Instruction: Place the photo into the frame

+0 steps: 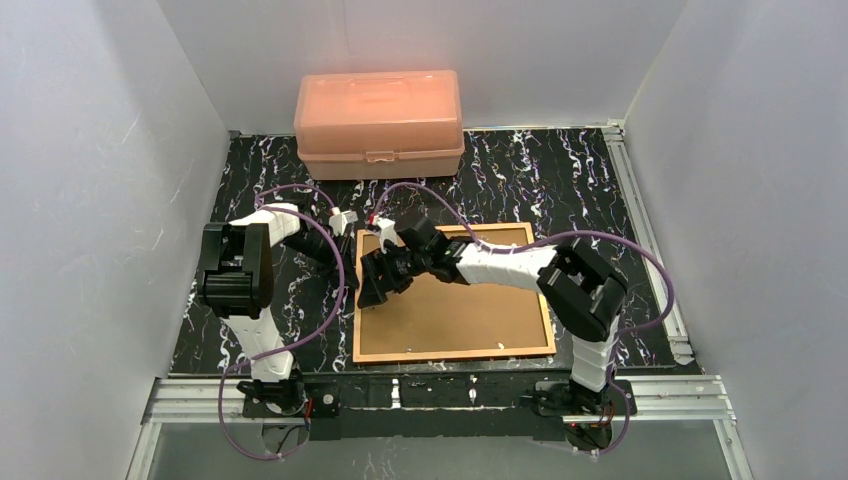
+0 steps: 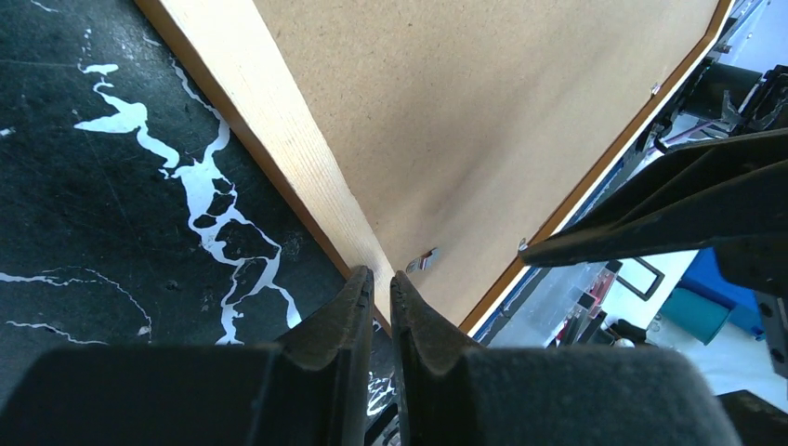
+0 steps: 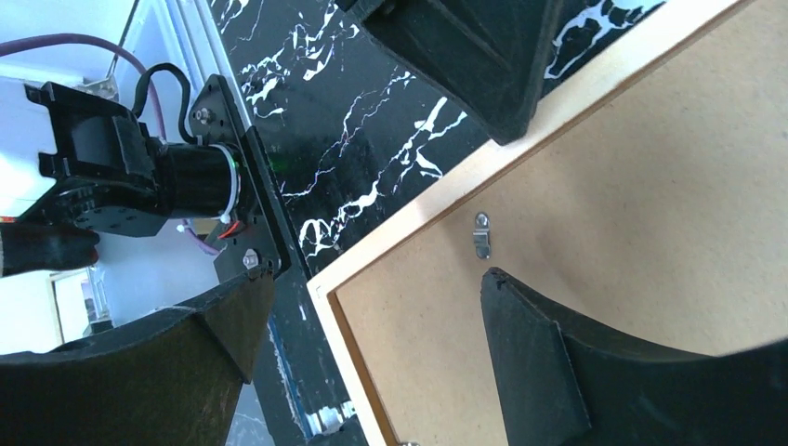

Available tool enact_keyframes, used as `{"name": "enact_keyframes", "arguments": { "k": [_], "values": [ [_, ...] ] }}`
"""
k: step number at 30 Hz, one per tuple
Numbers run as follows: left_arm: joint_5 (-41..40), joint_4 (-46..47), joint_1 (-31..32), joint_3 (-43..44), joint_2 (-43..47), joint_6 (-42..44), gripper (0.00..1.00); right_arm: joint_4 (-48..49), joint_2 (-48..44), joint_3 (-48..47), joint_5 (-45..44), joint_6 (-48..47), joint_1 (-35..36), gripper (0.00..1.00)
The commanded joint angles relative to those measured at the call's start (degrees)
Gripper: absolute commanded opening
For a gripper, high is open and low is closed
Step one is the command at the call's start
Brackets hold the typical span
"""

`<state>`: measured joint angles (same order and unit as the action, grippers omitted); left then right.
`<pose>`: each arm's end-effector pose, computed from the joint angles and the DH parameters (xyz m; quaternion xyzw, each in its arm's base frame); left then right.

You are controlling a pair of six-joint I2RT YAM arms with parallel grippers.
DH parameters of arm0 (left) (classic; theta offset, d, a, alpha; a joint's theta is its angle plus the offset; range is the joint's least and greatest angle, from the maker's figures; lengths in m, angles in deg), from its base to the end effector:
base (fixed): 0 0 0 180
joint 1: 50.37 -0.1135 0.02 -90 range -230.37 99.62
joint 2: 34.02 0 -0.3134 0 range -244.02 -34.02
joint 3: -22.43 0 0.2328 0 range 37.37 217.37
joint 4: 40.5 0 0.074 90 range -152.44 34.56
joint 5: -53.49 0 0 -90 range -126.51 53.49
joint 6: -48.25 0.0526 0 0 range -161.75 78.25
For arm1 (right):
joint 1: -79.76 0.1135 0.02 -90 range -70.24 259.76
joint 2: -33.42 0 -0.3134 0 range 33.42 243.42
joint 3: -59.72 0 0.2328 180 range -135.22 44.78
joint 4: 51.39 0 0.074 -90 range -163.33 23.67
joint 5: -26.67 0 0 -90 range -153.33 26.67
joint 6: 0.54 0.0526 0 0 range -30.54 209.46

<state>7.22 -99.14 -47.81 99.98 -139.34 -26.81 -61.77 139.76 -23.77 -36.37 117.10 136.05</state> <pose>0.3139 -0.0504 0.1955 0.1526 0.9150 -0.3669 0.0690 0.2154 0.3658 0.2576 -0.3190 0.8015 0.4616 0.2066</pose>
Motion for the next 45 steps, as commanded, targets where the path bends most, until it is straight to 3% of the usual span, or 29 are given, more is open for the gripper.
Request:
{"name": "enact_keyframes", "arguments": {
  "k": [1, 45],
  "values": [
    [0.64, -0.79, -0.05, -0.12, 0.48, 0.0, 0.11, 3.45, 3.19, -3.52, 2.47, -1.42, 0.98, 0.89],
    [-1.05, -0.94, -0.71, 0.04, 1.15, -0.42, 0.09, 9.33, 7.81, 1.3, 3.01, 0.83, 2.65, 0.83]
  ]
}}
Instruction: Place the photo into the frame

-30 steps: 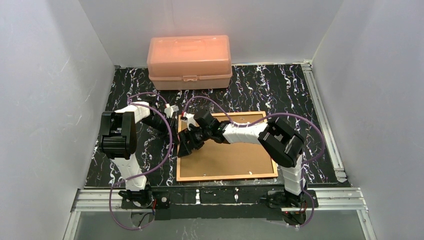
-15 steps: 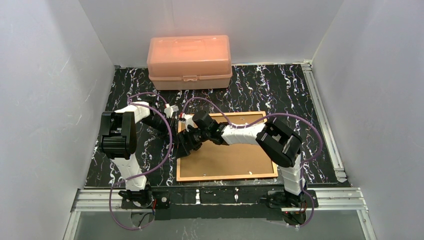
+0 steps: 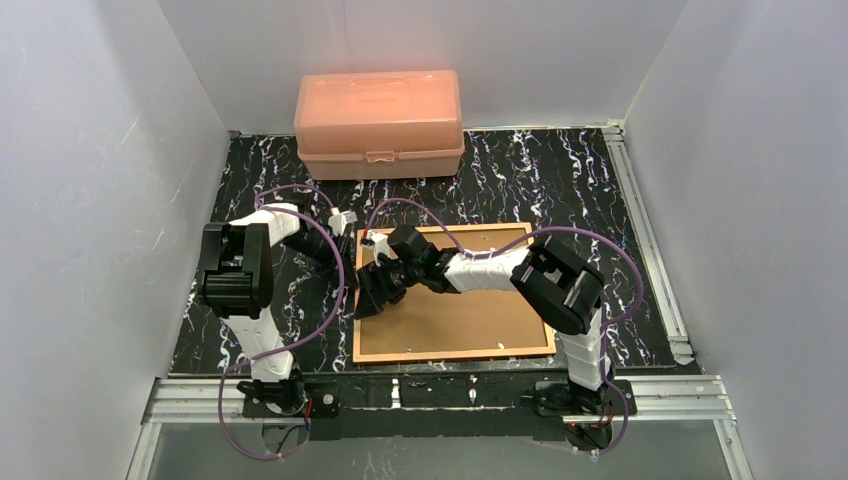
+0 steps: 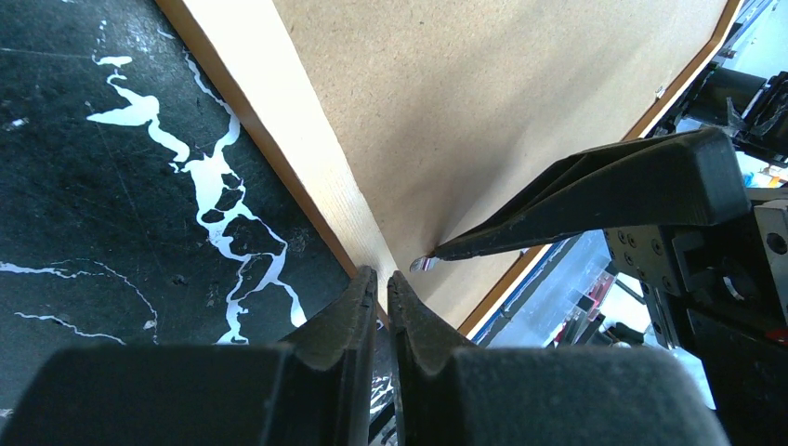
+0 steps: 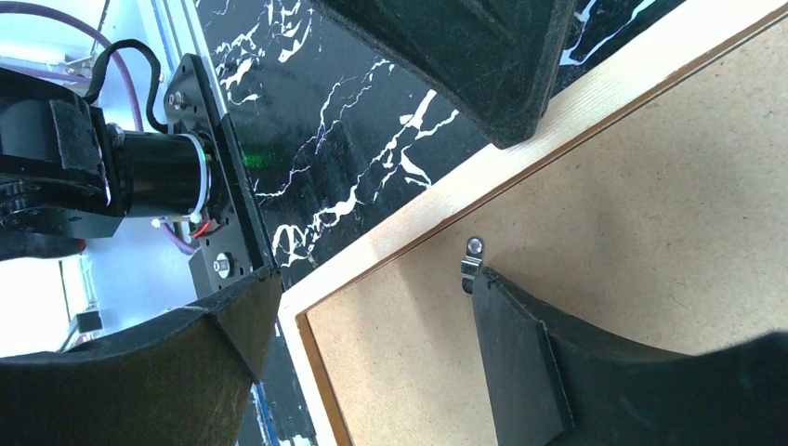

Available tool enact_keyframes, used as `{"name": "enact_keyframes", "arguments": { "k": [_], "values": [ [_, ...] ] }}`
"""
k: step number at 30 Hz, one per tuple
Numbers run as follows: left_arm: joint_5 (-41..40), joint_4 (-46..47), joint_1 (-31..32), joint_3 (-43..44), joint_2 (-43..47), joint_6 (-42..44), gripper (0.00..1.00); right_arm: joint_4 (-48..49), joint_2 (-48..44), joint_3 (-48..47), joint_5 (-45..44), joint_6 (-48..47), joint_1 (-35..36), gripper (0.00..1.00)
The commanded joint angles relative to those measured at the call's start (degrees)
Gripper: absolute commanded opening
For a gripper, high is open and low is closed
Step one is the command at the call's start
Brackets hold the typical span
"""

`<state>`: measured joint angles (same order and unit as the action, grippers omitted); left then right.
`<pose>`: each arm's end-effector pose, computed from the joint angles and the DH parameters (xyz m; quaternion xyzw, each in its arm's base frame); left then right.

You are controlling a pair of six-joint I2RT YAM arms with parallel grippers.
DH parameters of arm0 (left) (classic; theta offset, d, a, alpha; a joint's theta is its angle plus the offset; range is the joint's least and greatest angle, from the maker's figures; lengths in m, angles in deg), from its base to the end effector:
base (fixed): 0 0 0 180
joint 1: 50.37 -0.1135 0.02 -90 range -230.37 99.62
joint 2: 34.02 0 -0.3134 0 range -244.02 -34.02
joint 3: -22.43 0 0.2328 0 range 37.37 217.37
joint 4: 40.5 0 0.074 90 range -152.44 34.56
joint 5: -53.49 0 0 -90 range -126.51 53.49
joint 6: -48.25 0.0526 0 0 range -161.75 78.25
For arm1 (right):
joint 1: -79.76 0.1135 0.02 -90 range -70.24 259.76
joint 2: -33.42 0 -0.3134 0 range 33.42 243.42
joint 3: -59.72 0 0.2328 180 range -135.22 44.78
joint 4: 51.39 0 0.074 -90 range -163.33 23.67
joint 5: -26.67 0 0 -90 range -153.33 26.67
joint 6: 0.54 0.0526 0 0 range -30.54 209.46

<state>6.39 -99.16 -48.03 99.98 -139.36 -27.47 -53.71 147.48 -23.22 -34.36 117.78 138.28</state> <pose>0.3141 -0.0487 0.1949 0.1457 0.9189 -0.3605 0.0667 0.2118 0.3947 0.2132 -0.3365 0.7923 0.4753 0.1818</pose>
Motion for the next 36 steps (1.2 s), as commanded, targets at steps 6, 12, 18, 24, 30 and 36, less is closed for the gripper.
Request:
{"name": "enact_keyframes", "arguments": {
  "k": [6, 12, 18, 24, 30, 36],
  "values": [
    [-0.35, -0.92, -0.48, 0.05, 1.35, 0.31, 0.08, 1.81, -0.49, 1.38, 1.53, 0.58, 1.25, 0.82],
    [-0.21, -0.88, -0.42, 0.08, 1.4, 0.2, 0.08, 2.4, -0.43, 1.4, 1.39, 1.04, 1.89, 0.82],
    [-0.19, -0.87, -0.5, 0.05, 1.71, 0.13, 0.08, 2.18, 0.17, 0.46, 1.02, 0.78, 1.88, 0.81],
    [-0.17, -1.07, -0.73, 0.12, 1.8, 0.21, 0.08, 1.4, 0.81, -0.98, 1.87, 0.12, 1.8, 0.81],
    [0.0, -1.28, -0.86, 0.14, 2.05, 0.22, 0.08, -1.85, -2.92, 0.16, 1.78, -1.69, 1.19, 0.8],
    [0.22, -1.3, -0.96, 0.06, 1.72, 0.04, 0.08, -1.42, -2.46, 1.08, 1.53, -1.62, 0.76, 0.81]
  ]
}}
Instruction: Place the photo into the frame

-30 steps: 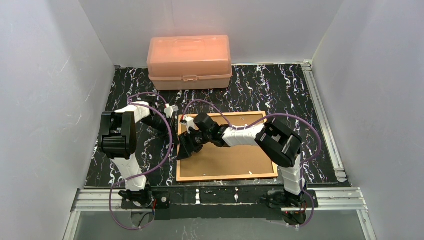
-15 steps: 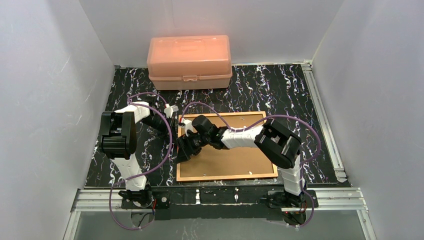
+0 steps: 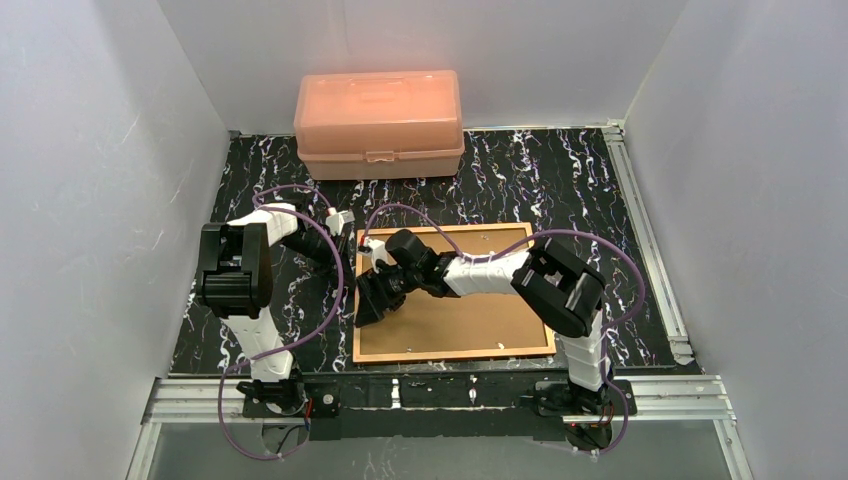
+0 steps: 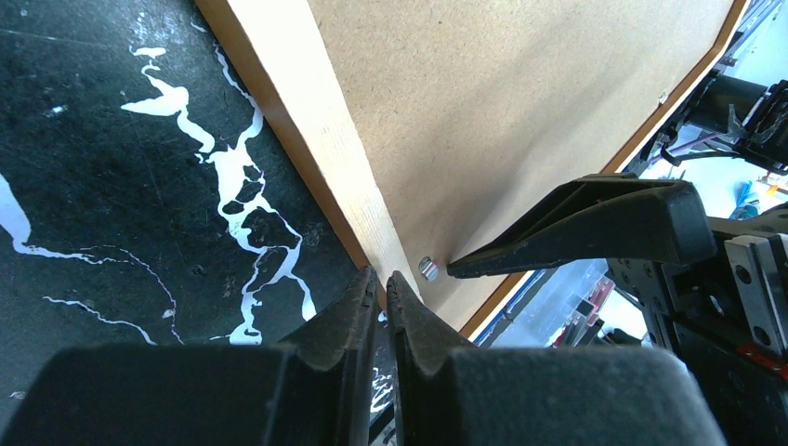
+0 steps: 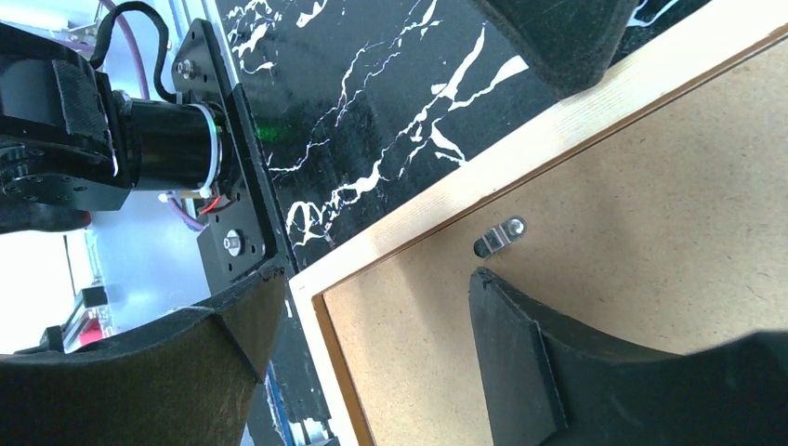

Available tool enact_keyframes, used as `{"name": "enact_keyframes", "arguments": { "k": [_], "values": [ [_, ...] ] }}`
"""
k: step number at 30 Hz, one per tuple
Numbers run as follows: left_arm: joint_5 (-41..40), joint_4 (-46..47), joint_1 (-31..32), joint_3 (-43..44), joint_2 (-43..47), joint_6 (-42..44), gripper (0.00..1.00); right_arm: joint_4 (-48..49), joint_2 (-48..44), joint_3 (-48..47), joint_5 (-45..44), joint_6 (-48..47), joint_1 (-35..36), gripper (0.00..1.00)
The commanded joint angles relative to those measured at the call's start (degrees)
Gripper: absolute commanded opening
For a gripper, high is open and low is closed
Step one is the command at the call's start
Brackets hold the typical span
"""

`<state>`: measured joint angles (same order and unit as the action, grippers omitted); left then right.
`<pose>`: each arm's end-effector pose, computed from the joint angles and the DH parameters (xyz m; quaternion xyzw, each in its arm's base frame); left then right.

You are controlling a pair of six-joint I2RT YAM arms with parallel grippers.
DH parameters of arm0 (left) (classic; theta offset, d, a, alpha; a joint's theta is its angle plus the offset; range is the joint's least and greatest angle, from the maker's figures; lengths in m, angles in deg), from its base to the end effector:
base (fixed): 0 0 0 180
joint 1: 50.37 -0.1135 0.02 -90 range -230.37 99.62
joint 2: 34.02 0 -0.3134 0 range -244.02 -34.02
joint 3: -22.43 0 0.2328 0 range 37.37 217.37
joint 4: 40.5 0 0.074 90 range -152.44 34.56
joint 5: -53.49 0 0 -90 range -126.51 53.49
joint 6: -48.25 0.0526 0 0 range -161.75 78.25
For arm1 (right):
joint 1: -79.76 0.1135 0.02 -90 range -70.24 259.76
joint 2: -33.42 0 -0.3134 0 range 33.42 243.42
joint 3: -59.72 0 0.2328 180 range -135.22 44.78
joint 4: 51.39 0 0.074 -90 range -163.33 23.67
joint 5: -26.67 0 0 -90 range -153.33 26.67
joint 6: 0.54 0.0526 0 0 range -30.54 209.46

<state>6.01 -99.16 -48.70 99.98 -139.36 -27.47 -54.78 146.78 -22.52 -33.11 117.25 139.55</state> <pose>0.3147 -0.0447 0.1946 0.1404 0.9209 -0.3571 0.0685 0.1995 0.3953 0.2132 -0.3522 0.7879 0.4776 0.1648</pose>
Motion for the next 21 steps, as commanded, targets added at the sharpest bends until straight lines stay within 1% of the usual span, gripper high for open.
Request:
{"name": "enact_keyframes", "arguments": {
  "k": [1, 11, 21],
  "values": [
    [0.63, -1.28, -0.27, 0.05, 1.85, -0.01, 0.08, 0.19, -1.47, 0.48, 0.28, -0.86, -0.52, 0.81],
    [1.15, -1.12, -0.27, 0.27, 1.32, -0.3, 0.08, 1.76, 1.23, -1.54, 0.26, 0.12, -0.59, 0.8],
    [1.08, -0.75, -0.27, -0.07, 0.82, -0.31, 0.08, 4.33, 2.37, -1.66, -0.24, 1.65, -0.59, 0.79]
  ]
}}
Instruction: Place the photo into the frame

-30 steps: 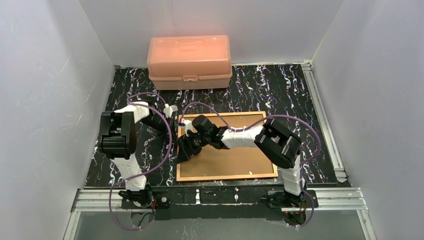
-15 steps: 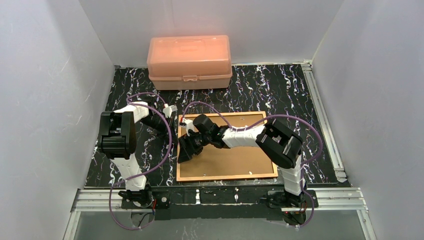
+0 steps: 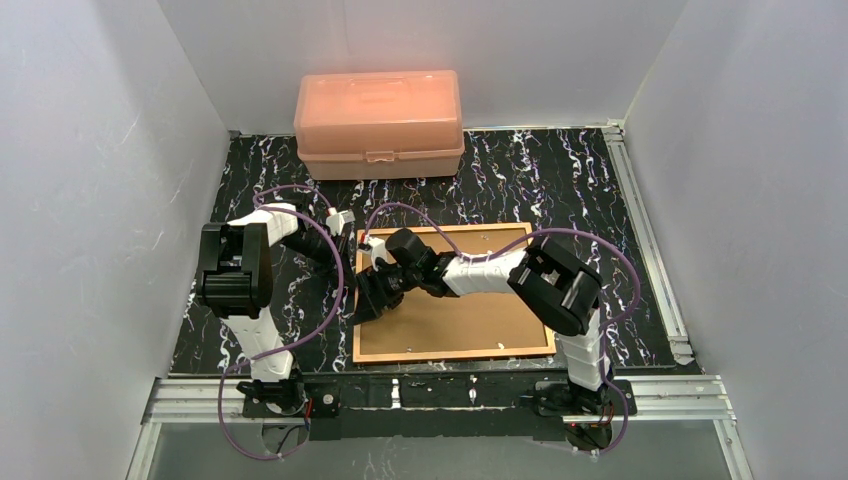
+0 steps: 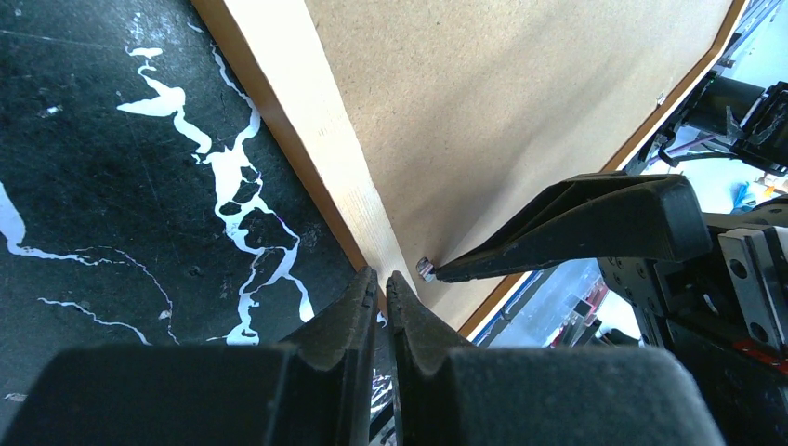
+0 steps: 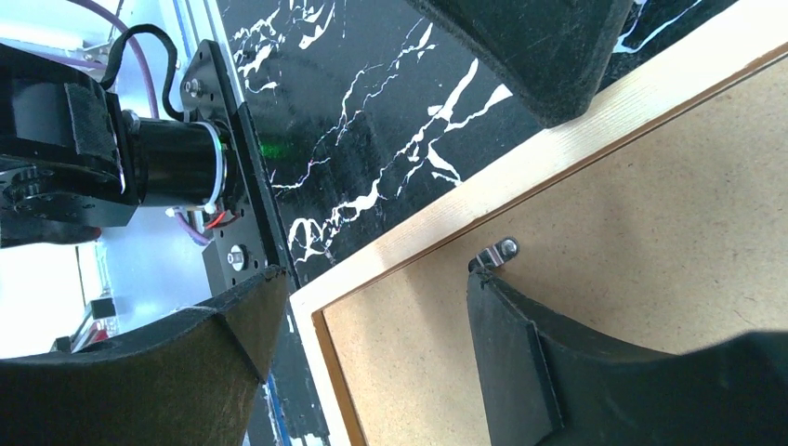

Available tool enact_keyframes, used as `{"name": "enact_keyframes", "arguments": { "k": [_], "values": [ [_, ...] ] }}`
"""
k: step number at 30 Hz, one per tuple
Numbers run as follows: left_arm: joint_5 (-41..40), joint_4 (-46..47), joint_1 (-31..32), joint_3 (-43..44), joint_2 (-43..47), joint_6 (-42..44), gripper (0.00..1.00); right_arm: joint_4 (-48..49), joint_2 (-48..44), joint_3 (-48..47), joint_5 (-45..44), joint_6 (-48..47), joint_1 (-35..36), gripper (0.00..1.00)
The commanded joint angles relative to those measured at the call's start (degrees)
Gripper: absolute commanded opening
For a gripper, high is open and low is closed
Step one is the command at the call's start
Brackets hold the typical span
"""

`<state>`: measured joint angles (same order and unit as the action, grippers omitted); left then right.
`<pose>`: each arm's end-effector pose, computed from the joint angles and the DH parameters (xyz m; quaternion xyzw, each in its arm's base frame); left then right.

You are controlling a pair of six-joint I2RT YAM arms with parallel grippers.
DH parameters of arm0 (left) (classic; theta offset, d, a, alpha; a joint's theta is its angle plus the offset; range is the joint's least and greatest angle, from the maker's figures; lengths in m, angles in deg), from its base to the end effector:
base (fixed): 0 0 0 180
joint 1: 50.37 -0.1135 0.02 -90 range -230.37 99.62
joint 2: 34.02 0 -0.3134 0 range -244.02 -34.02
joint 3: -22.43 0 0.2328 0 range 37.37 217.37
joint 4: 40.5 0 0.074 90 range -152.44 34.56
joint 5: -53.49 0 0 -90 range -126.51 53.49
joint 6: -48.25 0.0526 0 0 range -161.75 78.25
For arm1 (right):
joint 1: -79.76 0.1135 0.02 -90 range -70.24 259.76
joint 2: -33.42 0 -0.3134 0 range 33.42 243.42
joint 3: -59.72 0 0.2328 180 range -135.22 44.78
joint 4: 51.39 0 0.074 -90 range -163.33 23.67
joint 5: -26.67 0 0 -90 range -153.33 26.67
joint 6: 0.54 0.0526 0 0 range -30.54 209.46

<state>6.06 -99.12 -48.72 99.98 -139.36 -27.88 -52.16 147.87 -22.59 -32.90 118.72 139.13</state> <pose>0.3148 -0.0447 0.1947 0.1370 0.9213 -0.3577 0.0676 0.2048 0.3982 0.2101 -0.3413 0.7860 0.4871 0.1689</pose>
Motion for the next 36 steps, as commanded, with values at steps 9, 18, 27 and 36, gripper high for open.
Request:
{"name": "enact_keyframes", "arguments": {
  "k": [9, 18, 27, 36],
  "values": [
    [1.12, -0.79, -0.24, -0.12, 0.75, 0.26, 0.07, 2.24, 2.52, -3.48, -0.62, 0.28, -0.19, 0.78],
    [1.21, -0.76, -0.24, -0.13, 0.83, 0.18, 0.07, 3.85, 2.53, -2.81, -2.47, 0.52, -0.16, 0.77],
    [1.05, -1.16, -0.29, -0.19, 1.28, 0.06, 0.07, 6.91, 0.0, -0.31, -4.73, -0.12, -0.11, 0.76],
    [1.15, -1.85, -0.25, 0.34, 1.87, -0.02, 0.06, 5.59, -5.49, 5.59, -5.39, -0.47, 0.13, 0.77]
  ]
}}
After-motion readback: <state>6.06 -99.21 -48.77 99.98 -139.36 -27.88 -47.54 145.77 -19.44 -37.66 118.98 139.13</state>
